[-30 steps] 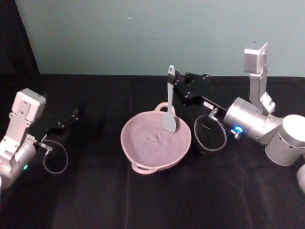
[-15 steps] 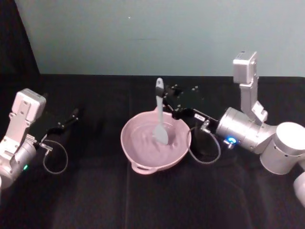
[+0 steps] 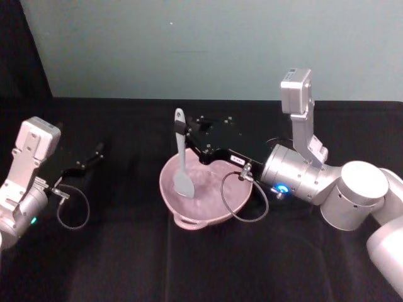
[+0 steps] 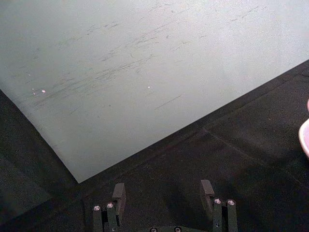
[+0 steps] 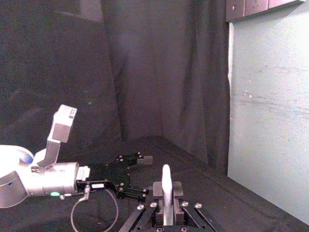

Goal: Use the one hand to pick up the spoon and stir the clear water in the bowl.

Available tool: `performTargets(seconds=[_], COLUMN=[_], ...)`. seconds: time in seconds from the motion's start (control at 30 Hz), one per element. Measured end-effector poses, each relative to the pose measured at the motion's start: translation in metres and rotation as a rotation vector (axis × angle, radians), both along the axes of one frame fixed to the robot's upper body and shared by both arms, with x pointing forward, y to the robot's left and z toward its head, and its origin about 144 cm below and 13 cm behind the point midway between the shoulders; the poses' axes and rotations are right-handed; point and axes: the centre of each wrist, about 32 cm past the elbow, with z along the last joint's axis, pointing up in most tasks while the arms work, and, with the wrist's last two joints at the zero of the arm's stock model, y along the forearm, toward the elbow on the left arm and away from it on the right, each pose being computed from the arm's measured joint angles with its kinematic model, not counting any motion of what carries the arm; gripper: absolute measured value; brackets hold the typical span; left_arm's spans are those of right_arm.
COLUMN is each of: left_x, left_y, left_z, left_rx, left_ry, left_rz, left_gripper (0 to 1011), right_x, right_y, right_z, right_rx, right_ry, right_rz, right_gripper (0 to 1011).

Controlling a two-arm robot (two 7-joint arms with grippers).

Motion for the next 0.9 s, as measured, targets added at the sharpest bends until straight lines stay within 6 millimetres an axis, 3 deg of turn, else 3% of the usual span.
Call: performTargets(seconds=[0.3, 0.5, 0.9], left_x=[0.0, 0.0, 0.0], left_y=[0.0, 0.0, 0.0], left_z=[0.0, 0.0, 0.0], left_rx=[0.0, 0.0, 0.0], left_ry=[0.0, 0.0, 0.0], left_rz=[0.0, 0.0, 0.0], left_gripper=[1011, 1011, 1011], right_x=[0.017, 0.029, 0.017], right_y=[0.0, -0.014, -0.047], right_z=[-0.005, -0.009, -0.006], right_rx=[0.003, 0.002, -0.008], right_ry=[0.014, 0.018, 0.008], right_rz=[-0.021, -0.081, -0.16], right_gripper=[123, 123, 122])
